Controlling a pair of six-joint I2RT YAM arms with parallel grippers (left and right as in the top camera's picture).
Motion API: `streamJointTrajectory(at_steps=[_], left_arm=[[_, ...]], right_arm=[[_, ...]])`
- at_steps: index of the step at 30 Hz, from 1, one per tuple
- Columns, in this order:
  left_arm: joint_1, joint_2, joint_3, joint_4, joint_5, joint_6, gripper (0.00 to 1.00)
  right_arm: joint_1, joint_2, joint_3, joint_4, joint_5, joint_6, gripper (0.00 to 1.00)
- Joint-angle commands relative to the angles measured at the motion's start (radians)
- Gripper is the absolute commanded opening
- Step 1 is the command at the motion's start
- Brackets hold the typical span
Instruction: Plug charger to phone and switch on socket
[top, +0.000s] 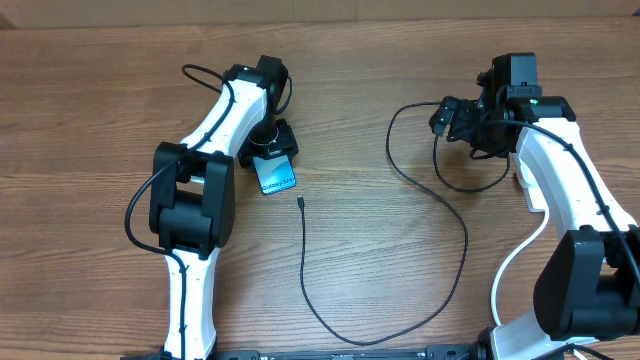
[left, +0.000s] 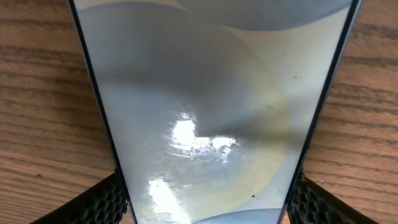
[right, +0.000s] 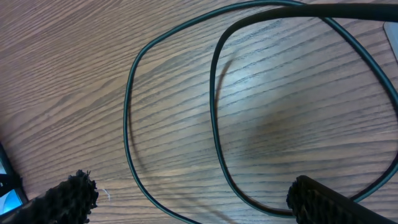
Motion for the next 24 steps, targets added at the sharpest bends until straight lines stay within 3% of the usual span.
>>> streamJointTrajectory(at_steps=[1,11,24], left_arm=[[-0.008,0.092,-0.064,0.023,-0.014,-0.050,0.77],[-0.013,0.092,-0.080,0.092,-0.110,-0.032,0.85],[-0.024,0.092,-0.080,0.131,-0.109,0.487,0.80]], right_arm=[[-0.004,-0.004,0.003,0.002,0.007,0.003,1.00],[-0.004,-0.004,0.003,0.002,0.007,0.003,1.00],[-0.004,-0.004,0.003,0.002,0.007,0.003,1.00]])
